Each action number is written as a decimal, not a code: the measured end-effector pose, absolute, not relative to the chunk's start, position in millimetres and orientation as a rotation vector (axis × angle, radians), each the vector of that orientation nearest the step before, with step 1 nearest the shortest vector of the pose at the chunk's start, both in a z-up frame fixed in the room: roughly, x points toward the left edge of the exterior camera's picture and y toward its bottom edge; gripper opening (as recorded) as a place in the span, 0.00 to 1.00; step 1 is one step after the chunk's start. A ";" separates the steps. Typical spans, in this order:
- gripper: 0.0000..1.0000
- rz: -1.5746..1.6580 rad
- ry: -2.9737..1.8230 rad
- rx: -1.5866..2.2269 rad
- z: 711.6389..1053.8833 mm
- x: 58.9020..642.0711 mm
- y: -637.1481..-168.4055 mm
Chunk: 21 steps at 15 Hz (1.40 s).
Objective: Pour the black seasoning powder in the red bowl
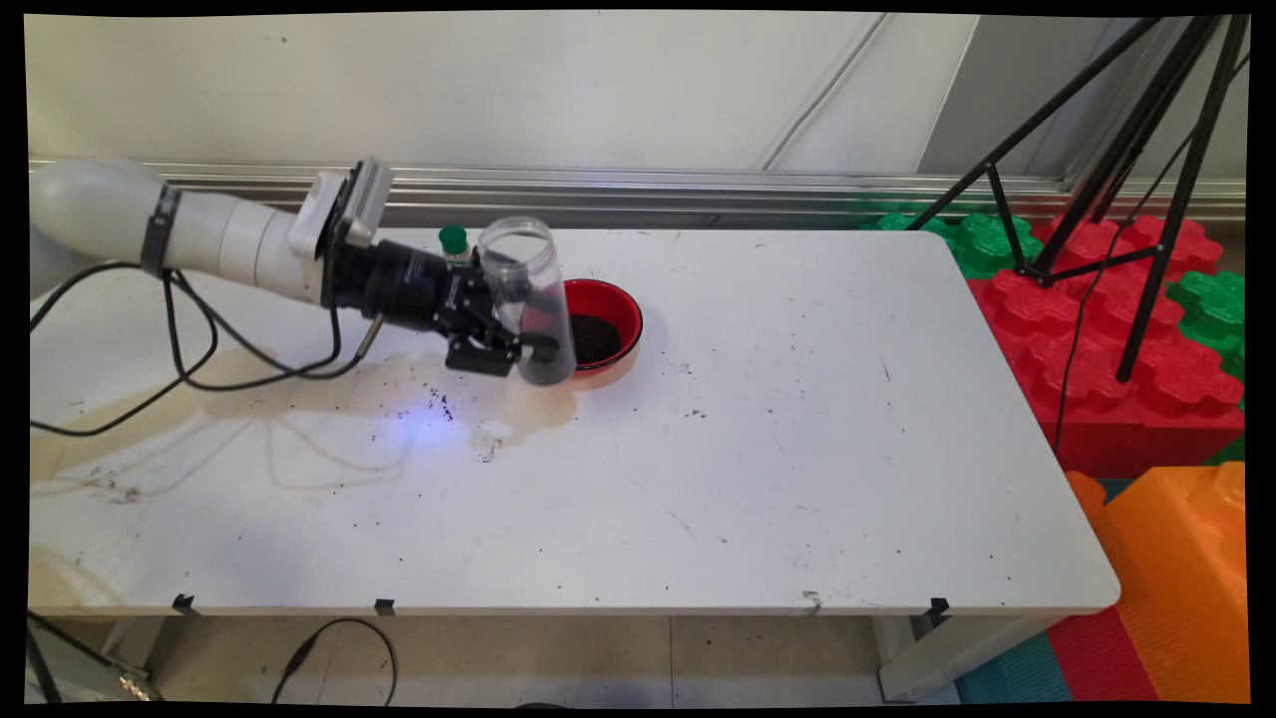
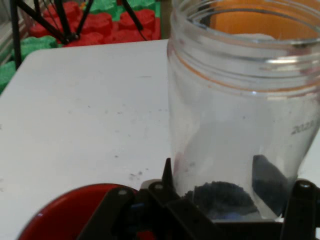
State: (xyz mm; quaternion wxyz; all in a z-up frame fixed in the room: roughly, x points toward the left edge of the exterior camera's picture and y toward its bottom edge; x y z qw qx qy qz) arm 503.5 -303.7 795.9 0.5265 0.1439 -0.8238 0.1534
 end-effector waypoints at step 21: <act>0.00 0.597 -2.034 0.269 839.4 514.3 -391.7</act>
